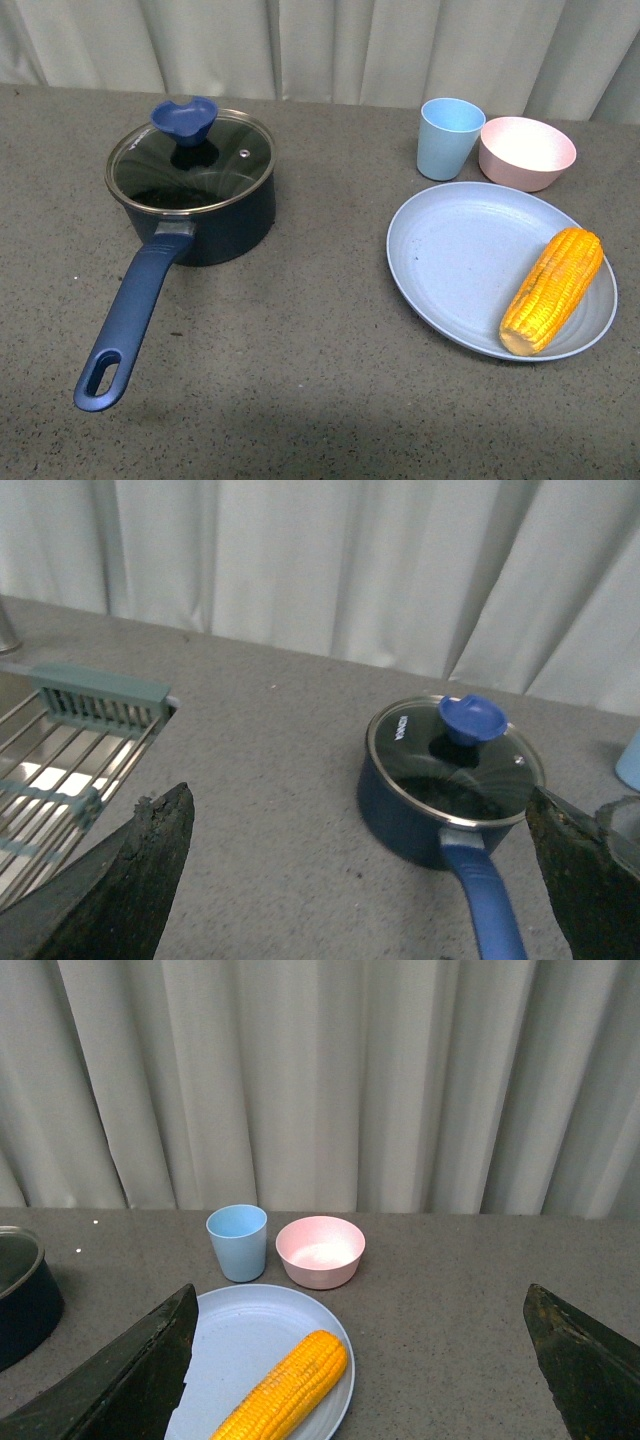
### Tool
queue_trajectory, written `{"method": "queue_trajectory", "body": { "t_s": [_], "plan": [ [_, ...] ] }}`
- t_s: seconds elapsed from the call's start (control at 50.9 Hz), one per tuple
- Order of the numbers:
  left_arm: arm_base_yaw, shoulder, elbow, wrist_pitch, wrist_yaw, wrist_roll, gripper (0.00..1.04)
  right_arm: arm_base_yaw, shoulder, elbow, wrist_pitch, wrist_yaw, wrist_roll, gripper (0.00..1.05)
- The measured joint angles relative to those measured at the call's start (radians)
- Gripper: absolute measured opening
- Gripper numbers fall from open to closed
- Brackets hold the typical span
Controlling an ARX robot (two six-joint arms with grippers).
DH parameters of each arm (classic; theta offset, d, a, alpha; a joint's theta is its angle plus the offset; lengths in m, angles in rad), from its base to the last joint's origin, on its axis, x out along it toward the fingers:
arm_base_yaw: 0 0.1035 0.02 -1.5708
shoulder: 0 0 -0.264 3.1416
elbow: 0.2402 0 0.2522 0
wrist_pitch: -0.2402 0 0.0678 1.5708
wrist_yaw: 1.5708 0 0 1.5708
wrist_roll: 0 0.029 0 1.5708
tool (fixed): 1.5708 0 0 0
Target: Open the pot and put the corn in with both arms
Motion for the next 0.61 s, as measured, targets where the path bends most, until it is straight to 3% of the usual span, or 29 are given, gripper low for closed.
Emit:
{"method": "queue_trajectory", "body": {
  "t_s": [0.177,0.255,0.393,0.609],
  "plan": [
    [-0.061,0.754,0.121,0.683,0.054,-0.016,0.98,0.000,0.000,0.000,0.000,0.000,0.000,0.95],
    [-0.072,0.948,0.190,0.801,0.074,-0.016,0.98,0.000,0.000,0.000,0.000,0.000,0.000,0.95],
    [-0.102,1.256,0.365,0.838,0.089,-0.001,0.98,0.000,0.000,0.000,0.000,0.000,0.000,0.95],
    [-0.135,1.466,0.595,0.785,0.100,0.030,0.98,0.000,0.000,0.000,0.000,0.000,0.000,0.95]
  ]
}}
